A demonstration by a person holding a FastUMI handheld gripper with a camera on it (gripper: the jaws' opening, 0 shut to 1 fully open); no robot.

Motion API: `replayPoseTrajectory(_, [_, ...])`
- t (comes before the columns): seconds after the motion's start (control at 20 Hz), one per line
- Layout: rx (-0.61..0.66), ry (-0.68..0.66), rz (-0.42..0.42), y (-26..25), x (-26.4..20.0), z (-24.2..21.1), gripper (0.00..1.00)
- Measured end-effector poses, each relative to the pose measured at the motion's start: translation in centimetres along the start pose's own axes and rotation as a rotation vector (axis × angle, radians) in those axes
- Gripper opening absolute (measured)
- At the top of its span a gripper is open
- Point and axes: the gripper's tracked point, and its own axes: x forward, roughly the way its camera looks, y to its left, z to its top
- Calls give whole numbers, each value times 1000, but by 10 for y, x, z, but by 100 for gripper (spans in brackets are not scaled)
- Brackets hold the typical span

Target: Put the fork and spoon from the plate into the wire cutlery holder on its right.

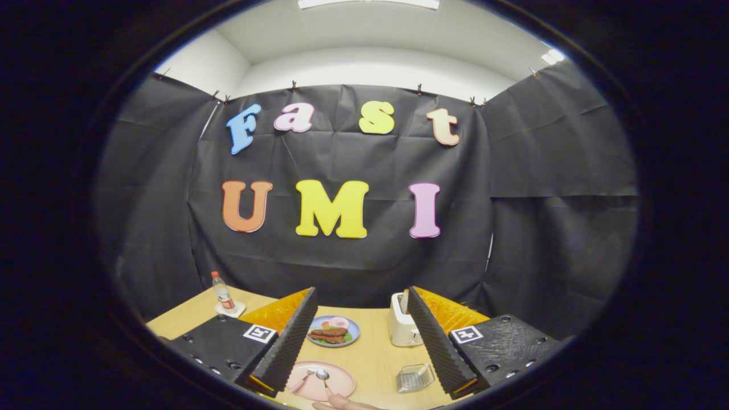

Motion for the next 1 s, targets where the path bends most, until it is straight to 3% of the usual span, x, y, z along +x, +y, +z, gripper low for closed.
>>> replayPoseTrajectory(0.2, [-8,37,7,0,12,-25,95])
replayPoseTrajectory(0.45, [11,158,-16,-1,35,-93,95])
replayPoseTrajectory(0.65, [17,306,-26,9,53,-172,96])
replayPoseTrajectory(1.0, [26,586,34,47,62,-293,93])
